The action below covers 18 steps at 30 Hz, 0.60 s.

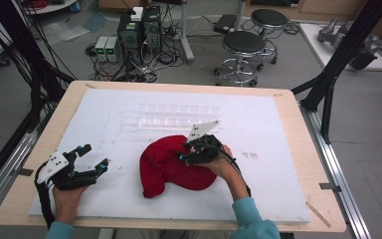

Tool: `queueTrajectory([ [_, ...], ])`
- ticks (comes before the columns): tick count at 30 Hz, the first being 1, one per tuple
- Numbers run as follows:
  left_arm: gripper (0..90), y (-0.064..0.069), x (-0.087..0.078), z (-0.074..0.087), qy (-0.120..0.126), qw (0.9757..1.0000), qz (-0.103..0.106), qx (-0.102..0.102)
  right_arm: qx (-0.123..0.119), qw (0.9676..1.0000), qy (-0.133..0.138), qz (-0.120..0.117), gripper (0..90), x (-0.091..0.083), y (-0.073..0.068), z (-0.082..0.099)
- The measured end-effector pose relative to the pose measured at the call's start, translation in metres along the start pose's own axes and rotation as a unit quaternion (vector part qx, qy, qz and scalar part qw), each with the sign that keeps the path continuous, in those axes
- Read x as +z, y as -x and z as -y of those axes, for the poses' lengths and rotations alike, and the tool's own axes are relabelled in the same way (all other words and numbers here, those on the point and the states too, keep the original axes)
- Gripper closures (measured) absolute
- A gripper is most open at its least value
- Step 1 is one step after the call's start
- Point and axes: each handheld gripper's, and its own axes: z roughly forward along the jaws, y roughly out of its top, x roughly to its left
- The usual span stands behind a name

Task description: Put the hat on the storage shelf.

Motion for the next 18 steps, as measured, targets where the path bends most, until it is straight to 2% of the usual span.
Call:
queueTrajectory([
  [3,13.6,0.000,0.000,0.000,0.000,1.0000,0.000,0.000,0.005,0.9999,-0.009,0.002,76.1,0.002,0.000,0.000],
  [6,13.6,0.000,0.000,0.000,-0.001,1.0000,0.001,0.002,0.010,0.9999,-0.013,0.000,81.7,0.002,-0.001,0.000],
  [11,13.6,0.000,0.000,0.000,-0.001,1.0000,0.001,0.003,0.021,0.9997,-0.012,0.007,84.2,-0.001,-0.002,-0.001],
  [15,13.6,0.000,-0.001,0.000,0.003,1.0000,0.000,0.001,0.024,0.9995,0.002,0.021,84.9,-0.006,-0.003,-0.003],
  [18,13.6,-0.001,0.000,0.000,0.000,1.0000,0.000,-0.007,0.036,0.9989,0.015,0.027,84.9,-0.010,-0.003,-0.004],
])
